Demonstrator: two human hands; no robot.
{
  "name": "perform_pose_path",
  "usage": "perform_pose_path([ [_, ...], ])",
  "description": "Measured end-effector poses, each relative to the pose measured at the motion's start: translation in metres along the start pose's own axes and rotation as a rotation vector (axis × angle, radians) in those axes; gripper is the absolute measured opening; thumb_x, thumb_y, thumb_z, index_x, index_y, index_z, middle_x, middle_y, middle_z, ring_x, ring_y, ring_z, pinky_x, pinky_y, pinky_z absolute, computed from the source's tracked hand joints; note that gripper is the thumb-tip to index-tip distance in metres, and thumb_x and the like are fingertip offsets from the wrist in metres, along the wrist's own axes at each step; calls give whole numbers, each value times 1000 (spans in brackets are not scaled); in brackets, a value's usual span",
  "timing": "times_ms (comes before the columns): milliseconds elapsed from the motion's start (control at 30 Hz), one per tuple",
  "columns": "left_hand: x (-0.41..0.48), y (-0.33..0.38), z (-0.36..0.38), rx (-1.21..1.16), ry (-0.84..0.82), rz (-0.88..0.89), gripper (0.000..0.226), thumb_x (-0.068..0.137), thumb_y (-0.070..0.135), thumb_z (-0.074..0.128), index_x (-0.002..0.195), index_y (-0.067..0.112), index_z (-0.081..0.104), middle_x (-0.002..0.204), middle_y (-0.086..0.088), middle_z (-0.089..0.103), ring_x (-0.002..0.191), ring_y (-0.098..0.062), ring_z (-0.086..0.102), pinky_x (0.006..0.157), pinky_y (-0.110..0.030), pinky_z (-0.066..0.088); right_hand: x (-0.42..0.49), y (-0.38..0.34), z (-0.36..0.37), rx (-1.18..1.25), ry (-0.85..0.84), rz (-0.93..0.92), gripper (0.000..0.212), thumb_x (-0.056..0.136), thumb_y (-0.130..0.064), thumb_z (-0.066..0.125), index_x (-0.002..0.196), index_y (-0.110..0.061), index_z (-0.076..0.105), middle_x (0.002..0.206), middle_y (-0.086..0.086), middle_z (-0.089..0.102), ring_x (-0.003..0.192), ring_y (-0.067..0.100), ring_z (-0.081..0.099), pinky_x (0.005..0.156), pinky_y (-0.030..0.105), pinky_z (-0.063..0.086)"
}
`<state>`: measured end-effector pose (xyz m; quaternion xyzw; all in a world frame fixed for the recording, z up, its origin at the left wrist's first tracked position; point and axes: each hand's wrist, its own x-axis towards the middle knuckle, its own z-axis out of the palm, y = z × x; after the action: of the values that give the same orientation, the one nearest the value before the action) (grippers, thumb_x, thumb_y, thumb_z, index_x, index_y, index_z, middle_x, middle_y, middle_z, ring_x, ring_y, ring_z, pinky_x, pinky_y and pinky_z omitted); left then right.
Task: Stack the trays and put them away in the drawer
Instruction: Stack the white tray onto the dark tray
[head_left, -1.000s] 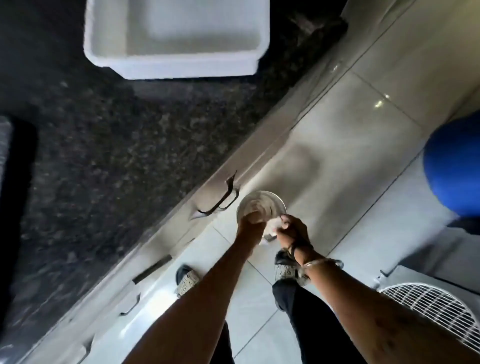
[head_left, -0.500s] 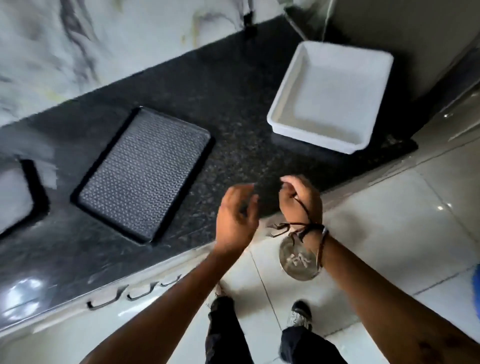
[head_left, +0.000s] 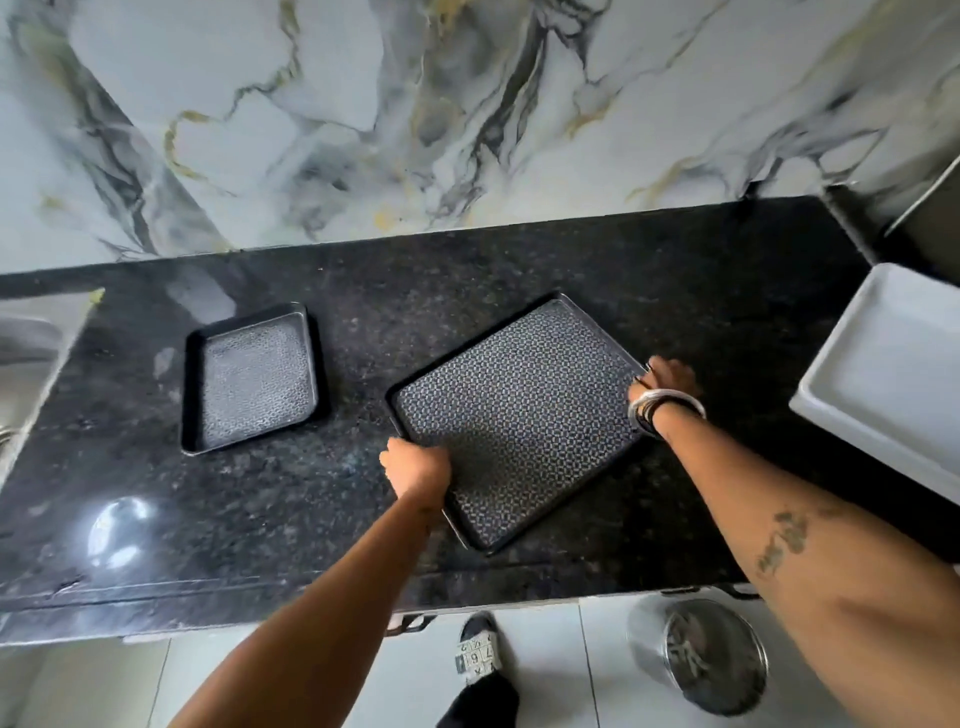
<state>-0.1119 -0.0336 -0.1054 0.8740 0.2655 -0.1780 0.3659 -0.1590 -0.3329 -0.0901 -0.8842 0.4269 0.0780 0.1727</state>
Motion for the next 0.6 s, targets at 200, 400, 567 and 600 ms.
perform_pose_path([
  [200,11,-12,-23,225,-125,275,38,78,4,57,116,-2,55,124,-25,50,113,-42,54,98,-46,45,-99,68,12,19,-149,176,19,75,-27,56,73,-9,63,98,20,70,92,40,66,69,34,46],
  [400,9,-12,-24,261,-130,288,37,79,7,58,115,-3,54,124,-26,49,110,-45,55,94,-48,46,-99,106,-3,546,11,455,55,88,-53,48,87,-2,66,112,23,67,107,36,62,92,42,49],
  [567,1,8,-25,310,79,375,42,82,25,62,111,-4,50,122,-28,48,114,-47,50,94,-55,44,-44,154,-61,880,-170,604,96,80,-75,5,129,-5,-38,160,12,16,143,15,27,111,33,39],
  [600,-1,14,-25,295,113,417,46,82,27,63,115,-3,51,123,-27,49,116,-47,50,95,-55,44,-33,167,-66,498,-193,447,103,82,-73,16,144,6,-9,157,14,28,143,15,30,117,37,30],
])
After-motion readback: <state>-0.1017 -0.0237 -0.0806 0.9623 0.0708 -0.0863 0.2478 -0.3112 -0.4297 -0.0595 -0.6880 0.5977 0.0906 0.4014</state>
